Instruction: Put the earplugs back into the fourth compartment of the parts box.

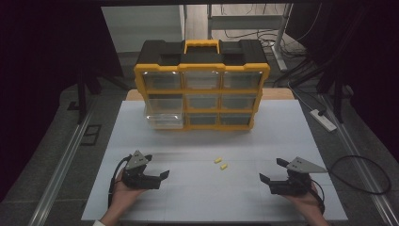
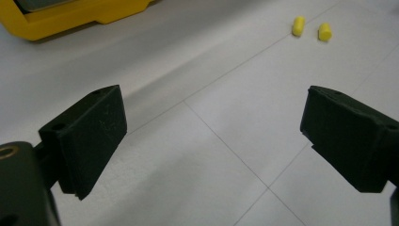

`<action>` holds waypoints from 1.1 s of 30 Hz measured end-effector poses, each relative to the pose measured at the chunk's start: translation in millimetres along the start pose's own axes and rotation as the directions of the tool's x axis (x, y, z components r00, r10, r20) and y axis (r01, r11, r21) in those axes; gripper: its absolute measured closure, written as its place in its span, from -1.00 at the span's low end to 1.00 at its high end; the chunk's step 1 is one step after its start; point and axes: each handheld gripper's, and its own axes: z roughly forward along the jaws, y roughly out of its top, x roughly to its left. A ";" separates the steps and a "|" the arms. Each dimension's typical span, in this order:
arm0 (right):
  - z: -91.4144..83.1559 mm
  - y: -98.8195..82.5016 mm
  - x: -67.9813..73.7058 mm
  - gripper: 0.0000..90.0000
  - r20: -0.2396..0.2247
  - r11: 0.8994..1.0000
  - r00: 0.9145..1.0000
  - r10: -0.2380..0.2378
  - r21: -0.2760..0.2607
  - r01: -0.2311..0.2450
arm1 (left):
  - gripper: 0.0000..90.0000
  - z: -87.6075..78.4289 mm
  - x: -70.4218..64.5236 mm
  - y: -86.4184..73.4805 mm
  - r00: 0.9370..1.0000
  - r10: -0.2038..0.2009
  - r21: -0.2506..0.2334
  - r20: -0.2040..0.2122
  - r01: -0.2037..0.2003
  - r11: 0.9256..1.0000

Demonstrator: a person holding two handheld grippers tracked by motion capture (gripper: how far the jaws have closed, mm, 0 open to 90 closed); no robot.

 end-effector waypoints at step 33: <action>1.5 1.7 0.3 -0.71 -0.014 1.000 1.000 -0.007 -0.003 0.007 | -0.81 2.0 -17.1 23.4 0.998 0.030 -0.004 0.047 -0.030 1.000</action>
